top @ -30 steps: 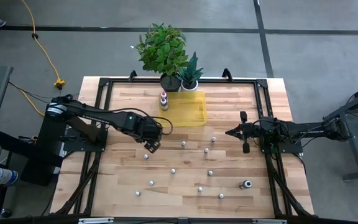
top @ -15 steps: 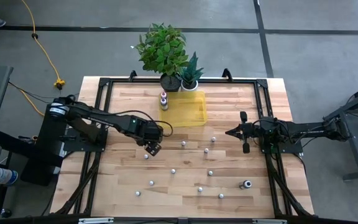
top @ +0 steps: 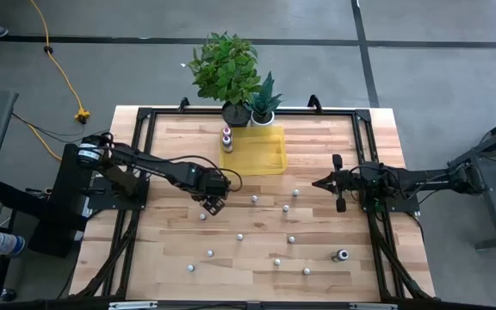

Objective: Pick & Place food coloring
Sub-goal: Put the top left small black food coloring bottle into the yellow bin

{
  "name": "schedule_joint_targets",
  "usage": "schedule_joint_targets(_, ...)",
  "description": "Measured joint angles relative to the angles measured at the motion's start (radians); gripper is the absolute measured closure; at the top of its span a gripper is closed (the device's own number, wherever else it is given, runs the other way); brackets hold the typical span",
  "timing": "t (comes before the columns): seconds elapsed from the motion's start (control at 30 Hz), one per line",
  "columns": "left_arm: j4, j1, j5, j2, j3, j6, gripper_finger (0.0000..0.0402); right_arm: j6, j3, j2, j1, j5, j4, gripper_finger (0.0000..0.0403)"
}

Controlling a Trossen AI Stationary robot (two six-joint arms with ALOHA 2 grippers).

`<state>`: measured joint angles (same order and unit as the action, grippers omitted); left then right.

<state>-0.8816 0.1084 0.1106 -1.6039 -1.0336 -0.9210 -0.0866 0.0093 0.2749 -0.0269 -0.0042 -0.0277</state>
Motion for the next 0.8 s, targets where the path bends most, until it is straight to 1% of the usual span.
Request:
schedule_joint_targets(0.13, 0.001, -0.021, 0.001, 0.0, 0.0, 0.001, 0.0159, 0.0, 0.0, 0.0, 0.0, 0.0, 0.0, 0.0402)
schedule_joint_targets(0.33, 0.004, -0.03, -0.048, 0.0, 0.0, 0.034, 0.0207, 0.0, 0.0, 0.0, 0.0, 0.001, 0.0, 0.0402)
schedule_joint_targets(0.43, 0.004, -0.03, -0.051, 0.0, 0.0, 0.035, 0.0223, 0.0, 0.0, 0.0, 0.0, 0.001, 0.0, 0.0402)
schedule_joint_targets(0.53, 0.003, -0.03, -0.052, 0.0, 0.0, 0.035, 0.0231, 0.0, 0.0, 0.0, 0.0, 0.001, 0.0, 0.0402)
schedule_joint_targets(0.8, 0.001, -0.03, -0.053, 0.0, 0.0, 0.049, 0.0232, 0.0, 0.0, 0.0, 0.0, 0.001, 0.001, 0.0402)
